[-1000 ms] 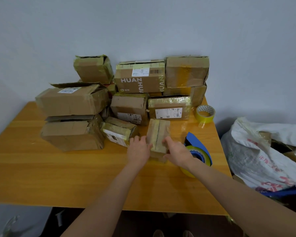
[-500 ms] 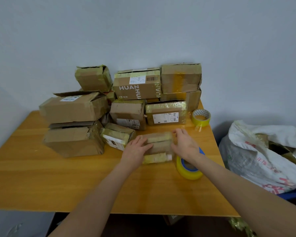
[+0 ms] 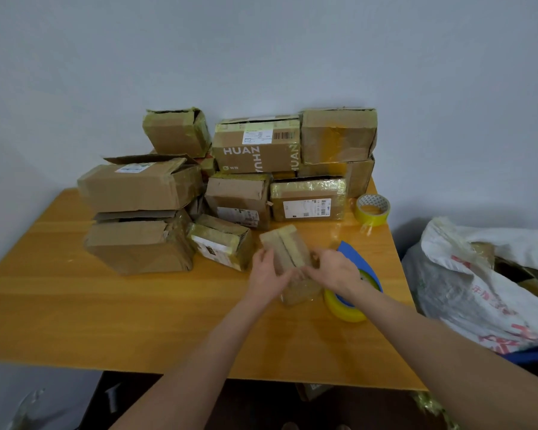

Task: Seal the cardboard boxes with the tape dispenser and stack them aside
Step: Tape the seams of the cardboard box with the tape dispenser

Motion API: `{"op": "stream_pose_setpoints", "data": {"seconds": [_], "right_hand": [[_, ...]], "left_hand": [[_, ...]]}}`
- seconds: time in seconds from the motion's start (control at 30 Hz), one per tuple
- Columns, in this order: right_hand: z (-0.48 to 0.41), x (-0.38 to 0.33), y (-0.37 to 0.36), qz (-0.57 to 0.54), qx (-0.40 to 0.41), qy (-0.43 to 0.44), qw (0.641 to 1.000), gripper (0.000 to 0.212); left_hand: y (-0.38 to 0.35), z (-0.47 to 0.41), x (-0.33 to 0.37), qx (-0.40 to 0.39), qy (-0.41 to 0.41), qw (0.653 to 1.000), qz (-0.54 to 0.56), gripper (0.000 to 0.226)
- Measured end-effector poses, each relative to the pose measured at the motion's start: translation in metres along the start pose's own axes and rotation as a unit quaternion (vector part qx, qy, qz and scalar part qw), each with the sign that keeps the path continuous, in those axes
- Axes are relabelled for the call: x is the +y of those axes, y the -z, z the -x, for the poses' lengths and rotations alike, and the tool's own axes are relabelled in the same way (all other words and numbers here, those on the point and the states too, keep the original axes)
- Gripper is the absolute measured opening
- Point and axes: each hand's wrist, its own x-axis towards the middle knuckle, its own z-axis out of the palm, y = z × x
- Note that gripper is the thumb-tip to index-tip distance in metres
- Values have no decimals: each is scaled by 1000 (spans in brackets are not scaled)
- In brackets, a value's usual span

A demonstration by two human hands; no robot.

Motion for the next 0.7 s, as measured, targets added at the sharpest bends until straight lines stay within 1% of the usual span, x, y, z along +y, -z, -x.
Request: {"op": "stream_pose_setpoints", "data": {"seconds": [0.07,0.1,0.17,0.2,0.23,0.27,0.33,0.4,0.53,0.7], "right_hand": [[3,7,2,-21,4,-13,1000,44],[4,13,5,-12,16,-27,999,47],[6,32,13,41,53,-71,995,55],[7,44,18,69,60,-99,991,58],[8,56,22,87,48,-130,987,58],[10,68,24,84,20,-157,984,52],[12,85,21,23,-50,-188,981,40],[12,93,14,-32,-82,-199,976,40],[9,96,10,-40,-62,-233,970,31],[-1,84,14,-104,-64,-226,967,37]], "left_hand": [[-6,-3,3,-47,-30,997,-48,84],[-9,-4,1,-61,-44,994,-85,88],[-12,-5,-4,-63,-67,985,-144,89],[-12,-6,-7,-59,-74,983,-154,86],[-11,-7,-8,-57,-80,983,-156,83],[-10,-9,-10,-59,-85,982,-155,81],[-6,-12,-11,-72,-95,981,-156,80],[-2,-14,-13,-82,-94,979,-162,80],[1,-13,-17,-94,-88,979,-156,80],[2,-15,-18,-88,-101,976,-172,81]]}}
